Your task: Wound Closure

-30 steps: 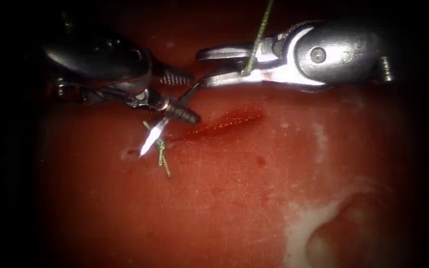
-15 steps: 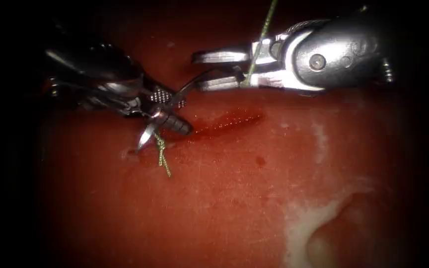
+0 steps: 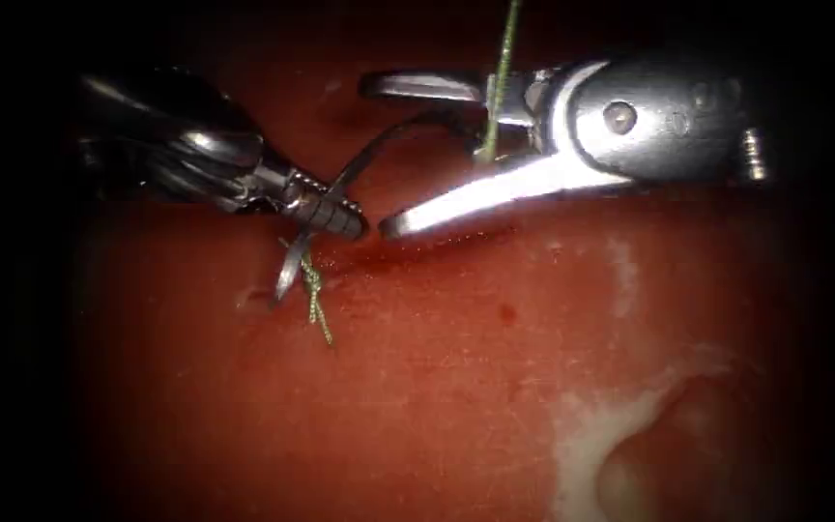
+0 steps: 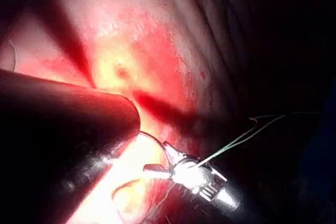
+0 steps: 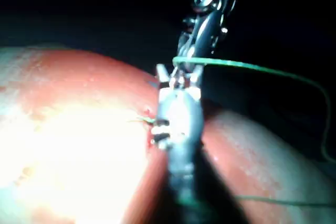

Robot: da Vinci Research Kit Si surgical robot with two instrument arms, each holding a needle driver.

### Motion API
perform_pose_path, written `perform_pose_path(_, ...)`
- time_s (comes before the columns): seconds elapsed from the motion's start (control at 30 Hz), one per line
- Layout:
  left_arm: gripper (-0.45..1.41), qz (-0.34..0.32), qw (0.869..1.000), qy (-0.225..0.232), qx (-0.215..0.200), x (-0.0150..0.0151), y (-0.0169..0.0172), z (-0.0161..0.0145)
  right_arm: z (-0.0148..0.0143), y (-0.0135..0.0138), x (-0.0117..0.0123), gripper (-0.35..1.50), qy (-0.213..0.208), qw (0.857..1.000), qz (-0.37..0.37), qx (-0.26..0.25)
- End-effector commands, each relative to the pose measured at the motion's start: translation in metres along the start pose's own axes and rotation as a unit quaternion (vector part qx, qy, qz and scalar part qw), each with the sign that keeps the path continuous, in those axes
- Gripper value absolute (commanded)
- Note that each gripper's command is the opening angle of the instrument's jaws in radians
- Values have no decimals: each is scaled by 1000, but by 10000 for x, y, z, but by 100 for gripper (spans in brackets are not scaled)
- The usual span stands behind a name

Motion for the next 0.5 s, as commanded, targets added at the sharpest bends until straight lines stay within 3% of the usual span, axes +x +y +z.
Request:
perform_pose_path(0.03, -35, -3, 1000, 11, -1, 1, -2, 7, 7, -3, 1, 133, 5, 1000, 25, -16)
perform_pose_path(0.2, -35, -8, 998, 64, -7, 1, -1, 10, 7, -6, -2, 143, 34, 989, 103, -99)
perform_pose_path(0.3, -35, -12, 996, 86, -8, 0, 0, 10, 7, -12, -8, 133, 43, 981, 127, -140)
perform_pose_path(0.5, -35, -31, 994, 100, -35, -6, 9, 11, 9, -14, -22, 123, 41, 974, 144, -169)
